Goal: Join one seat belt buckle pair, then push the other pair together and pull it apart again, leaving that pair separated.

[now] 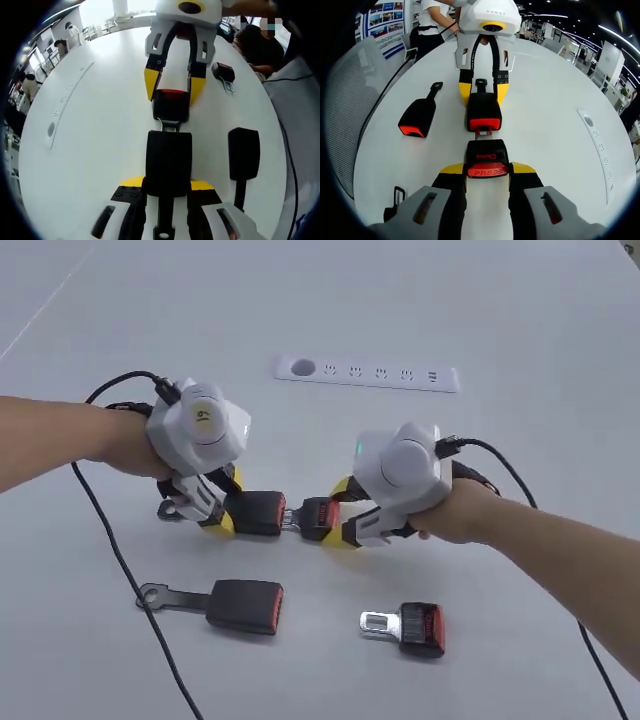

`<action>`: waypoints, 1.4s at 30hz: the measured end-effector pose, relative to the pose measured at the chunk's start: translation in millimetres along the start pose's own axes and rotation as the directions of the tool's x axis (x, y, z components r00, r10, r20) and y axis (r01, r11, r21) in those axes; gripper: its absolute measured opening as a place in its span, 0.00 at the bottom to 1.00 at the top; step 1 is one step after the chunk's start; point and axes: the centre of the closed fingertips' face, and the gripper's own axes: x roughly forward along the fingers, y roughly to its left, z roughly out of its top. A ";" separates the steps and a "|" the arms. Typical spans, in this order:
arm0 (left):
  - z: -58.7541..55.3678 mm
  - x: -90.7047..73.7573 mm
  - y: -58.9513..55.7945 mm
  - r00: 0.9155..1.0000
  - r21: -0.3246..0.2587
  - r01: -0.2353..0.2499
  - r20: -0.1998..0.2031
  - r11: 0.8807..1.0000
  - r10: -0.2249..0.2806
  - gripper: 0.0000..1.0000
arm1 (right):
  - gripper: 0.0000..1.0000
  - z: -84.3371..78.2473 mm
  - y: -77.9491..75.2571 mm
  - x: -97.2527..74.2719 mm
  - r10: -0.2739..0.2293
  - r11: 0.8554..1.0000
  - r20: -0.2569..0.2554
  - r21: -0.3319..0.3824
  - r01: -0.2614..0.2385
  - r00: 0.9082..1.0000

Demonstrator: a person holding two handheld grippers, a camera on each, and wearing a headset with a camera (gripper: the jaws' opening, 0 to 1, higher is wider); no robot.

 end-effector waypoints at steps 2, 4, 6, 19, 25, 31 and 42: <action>0.1 -0.1 -0.1 1.000 -0.006 -0.004 0.008 1.000 0.004 0.31 | 0.30 0.3 -0.1 0.7 0.000 1.000 0.000 0.008 0.000 1.000; 0.2 -0.2 0.0 1.000 -0.008 -0.004 0.013 1.000 0.004 0.31 | 0.30 0.7 0.3 1.4 0.002 1.000 0.000 0.008 -0.002 1.000; 0.2 -0.1 0.0 1.000 -0.006 -0.002 0.013 1.000 0.002 0.31 | 0.30 1.0 0.5 2.0 0.003 1.000 0.000 0.012 -0.003 1.000; 0.9 0.1 -0.3 0.999 -0.009 -0.002 0.043 1.000 0.003 0.30 | 0.30 3.7 1.5 5.1 0.008 1.000 0.005 0.022 -0.008 1.000; 1.6 0.1 -1.0 0.999 -0.006 -0.002 0.045 1.000 0.002 0.30 | 0.30 12.7 2.8 12.2 0.008 0.999 0.019 0.031 -0.008 1.000; 2.7 0.2 0.1 0.999 -0.004 0.006 0.042 1.000 -0.006 0.30 | 0.29 9.7 -0.2 16.3 0.011 0.999 0.000 0.040 -0.011 1.000; 1.3 0.1 2.8 0.999 -0.008 0.007 0.039 1.000 -0.007 0.31 | 0.30 10.8 1.1 15.3 0.005 0.999 -0.001 0.036 -0.005 1.000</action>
